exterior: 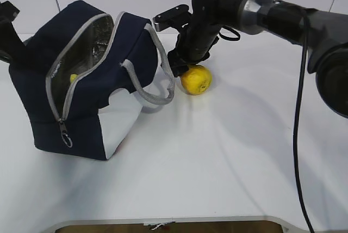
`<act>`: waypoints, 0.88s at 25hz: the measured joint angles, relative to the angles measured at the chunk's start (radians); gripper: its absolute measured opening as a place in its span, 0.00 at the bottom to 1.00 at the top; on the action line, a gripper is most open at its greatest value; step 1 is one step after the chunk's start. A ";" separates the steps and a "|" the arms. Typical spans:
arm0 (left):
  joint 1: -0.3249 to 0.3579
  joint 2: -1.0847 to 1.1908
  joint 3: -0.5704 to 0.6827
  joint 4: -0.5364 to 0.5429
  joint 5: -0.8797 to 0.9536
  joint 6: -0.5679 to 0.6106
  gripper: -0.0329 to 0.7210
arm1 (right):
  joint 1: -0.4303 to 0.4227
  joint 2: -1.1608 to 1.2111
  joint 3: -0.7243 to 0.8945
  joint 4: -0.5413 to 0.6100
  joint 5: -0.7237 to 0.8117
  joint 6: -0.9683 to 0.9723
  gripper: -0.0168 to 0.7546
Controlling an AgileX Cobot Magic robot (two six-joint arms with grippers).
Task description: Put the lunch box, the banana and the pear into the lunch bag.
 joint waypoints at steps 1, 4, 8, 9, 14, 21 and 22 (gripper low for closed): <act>0.000 0.000 0.000 0.000 0.000 0.000 0.04 | 0.000 0.000 0.000 0.000 0.000 0.000 0.53; 0.000 0.000 0.000 0.000 0.000 0.000 0.04 | 0.000 0.000 -0.001 -0.012 0.007 0.000 0.47; 0.000 0.000 0.000 0.000 0.000 0.000 0.04 | 0.000 0.000 -0.008 -0.029 0.043 0.000 0.43; 0.000 0.000 0.000 0.000 0.000 0.000 0.04 | 0.000 0.000 -0.015 -0.032 0.066 0.000 0.43; 0.000 0.000 0.000 0.000 0.000 0.000 0.04 | 0.000 0.001 -0.096 -0.047 0.228 0.000 0.42; 0.000 0.000 0.000 0.000 0.000 0.000 0.04 | 0.000 -0.002 -0.252 -0.063 0.325 0.000 0.42; 0.000 0.000 0.000 0.000 0.000 0.000 0.04 | 0.000 -0.009 -0.256 -0.071 0.327 0.007 0.42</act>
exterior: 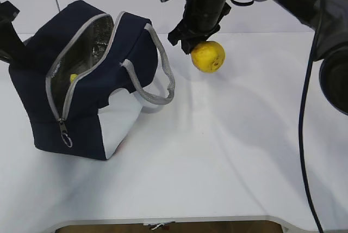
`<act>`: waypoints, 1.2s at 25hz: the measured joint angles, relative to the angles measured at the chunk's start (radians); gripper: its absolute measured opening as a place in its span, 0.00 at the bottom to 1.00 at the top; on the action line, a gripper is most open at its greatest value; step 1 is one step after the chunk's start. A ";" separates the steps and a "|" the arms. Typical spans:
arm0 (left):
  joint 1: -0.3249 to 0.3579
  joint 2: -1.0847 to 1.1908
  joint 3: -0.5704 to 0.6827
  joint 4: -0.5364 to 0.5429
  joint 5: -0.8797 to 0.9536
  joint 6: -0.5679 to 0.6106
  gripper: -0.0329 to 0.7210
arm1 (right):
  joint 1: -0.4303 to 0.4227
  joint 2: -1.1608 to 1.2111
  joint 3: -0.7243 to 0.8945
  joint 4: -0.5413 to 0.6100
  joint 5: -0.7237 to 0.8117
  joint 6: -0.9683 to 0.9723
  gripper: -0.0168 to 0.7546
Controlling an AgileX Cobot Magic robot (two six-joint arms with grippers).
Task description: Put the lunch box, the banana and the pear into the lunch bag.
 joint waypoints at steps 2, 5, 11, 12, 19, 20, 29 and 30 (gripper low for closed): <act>0.000 0.000 0.000 0.000 0.000 0.000 0.04 | 0.000 -0.021 -0.002 -0.009 0.006 0.009 0.42; 0.000 0.000 0.000 -0.002 0.001 0.000 0.04 | 0.000 -0.083 -0.002 -0.011 0.020 0.028 0.42; 0.000 0.000 0.000 -0.044 0.004 0.000 0.04 | 0.000 -0.273 -0.004 0.031 0.025 0.142 0.42; 0.000 0.000 0.000 -0.058 0.005 0.000 0.04 | 0.000 -0.296 -0.005 0.071 0.027 0.155 0.42; 0.000 0.000 0.000 -0.241 0.007 0.047 0.04 | 0.004 -0.355 0.004 0.444 0.028 0.166 0.42; 0.000 0.000 0.000 -0.257 0.007 0.051 0.04 | 0.006 -0.350 0.014 0.487 0.023 0.166 0.42; 0.000 0.000 0.000 -0.279 0.007 0.064 0.04 | 0.006 -0.203 0.074 0.852 -0.087 0.041 0.42; 0.000 0.000 0.000 -0.279 0.007 0.064 0.04 | 0.006 -0.178 0.074 0.900 -0.098 0.024 0.42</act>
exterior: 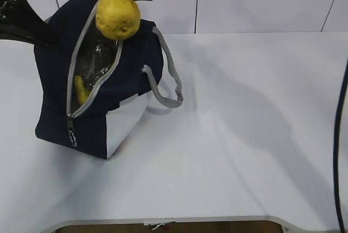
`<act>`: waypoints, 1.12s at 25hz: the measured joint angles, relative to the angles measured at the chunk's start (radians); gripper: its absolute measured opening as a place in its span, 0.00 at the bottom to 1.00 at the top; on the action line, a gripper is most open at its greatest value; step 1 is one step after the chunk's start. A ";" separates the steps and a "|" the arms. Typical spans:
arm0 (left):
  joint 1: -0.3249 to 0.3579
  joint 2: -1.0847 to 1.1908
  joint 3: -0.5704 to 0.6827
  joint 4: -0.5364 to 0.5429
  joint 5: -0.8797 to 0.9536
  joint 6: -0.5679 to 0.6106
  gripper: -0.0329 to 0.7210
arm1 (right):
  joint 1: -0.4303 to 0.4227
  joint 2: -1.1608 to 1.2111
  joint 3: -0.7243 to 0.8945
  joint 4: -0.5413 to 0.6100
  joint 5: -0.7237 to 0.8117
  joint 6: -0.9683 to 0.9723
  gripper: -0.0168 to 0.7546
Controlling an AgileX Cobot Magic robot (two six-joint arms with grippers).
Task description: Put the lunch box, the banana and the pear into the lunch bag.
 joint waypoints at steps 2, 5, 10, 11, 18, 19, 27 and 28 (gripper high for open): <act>0.000 0.000 0.000 0.000 0.000 0.000 0.04 | 0.000 0.046 0.002 0.075 -0.018 -0.058 0.42; 0.000 0.000 0.000 0.000 0.000 0.002 0.04 | 0.000 0.090 0.002 0.146 -0.050 -0.105 0.42; 0.000 0.000 0.000 0.000 0.000 0.002 0.04 | 0.000 0.110 0.002 0.172 -0.072 -0.160 0.45; 0.000 0.000 0.000 0.000 0.000 0.002 0.04 | 0.000 0.110 0.002 0.176 -0.076 -0.167 0.48; 0.000 0.000 0.000 0.000 0.000 0.002 0.04 | 0.000 0.110 0.002 0.192 -0.074 -0.179 0.77; 0.000 0.000 0.000 0.000 0.000 0.002 0.04 | 0.000 0.110 -0.009 0.193 -0.056 -0.179 0.78; 0.000 0.000 0.000 0.000 0.000 0.003 0.04 | -0.009 -0.013 -0.038 -0.107 0.103 -0.078 0.75; 0.002 0.000 0.000 0.002 0.000 0.003 0.04 | -0.009 -0.040 -0.038 -0.172 0.109 -0.046 0.75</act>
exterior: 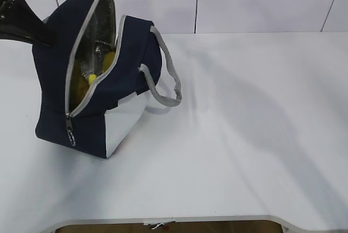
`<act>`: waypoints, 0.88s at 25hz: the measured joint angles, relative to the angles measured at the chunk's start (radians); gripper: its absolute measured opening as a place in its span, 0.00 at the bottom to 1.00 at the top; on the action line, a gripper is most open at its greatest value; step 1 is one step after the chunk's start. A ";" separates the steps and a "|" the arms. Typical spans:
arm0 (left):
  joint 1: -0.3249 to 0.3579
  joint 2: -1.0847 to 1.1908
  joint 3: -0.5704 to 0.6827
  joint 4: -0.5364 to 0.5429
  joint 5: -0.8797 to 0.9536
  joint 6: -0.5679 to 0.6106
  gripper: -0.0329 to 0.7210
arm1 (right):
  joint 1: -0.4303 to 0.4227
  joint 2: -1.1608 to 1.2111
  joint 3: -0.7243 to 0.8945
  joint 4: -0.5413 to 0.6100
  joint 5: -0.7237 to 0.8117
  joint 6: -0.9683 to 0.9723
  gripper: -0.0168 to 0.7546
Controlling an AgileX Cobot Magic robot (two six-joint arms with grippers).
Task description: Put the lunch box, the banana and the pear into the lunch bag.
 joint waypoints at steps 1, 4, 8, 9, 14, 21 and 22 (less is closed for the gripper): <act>0.000 0.000 0.000 0.000 0.000 0.000 0.04 | 0.000 -0.027 0.003 -0.047 0.003 0.039 0.74; 0.002 0.000 0.000 0.001 0.000 0.000 0.04 | -0.004 -0.090 0.055 -0.140 0.003 0.139 0.74; 0.002 0.000 0.000 0.001 0.000 0.000 0.04 | -0.006 -0.117 0.162 -0.150 0.006 0.204 0.74; 0.002 0.000 0.000 0.001 0.000 0.000 0.04 | -0.006 -0.117 0.188 -0.150 0.006 0.212 0.74; 0.002 0.000 0.000 0.001 0.000 0.000 0.04 | 0.005 -0.109 0.252 -0.155 0.007 0.235 0.74; 0.002 0.000 0.000 0.001 0.000 0.000 0.04 | 0.007 -0.017 0.254 -0.107 0.005 0.271 0.74; 0.002 0.000 0.000 0.001 0.000 0.000 0.04 | 0.007 -0.004 0.254 -0.100 0.005 0.275 0.74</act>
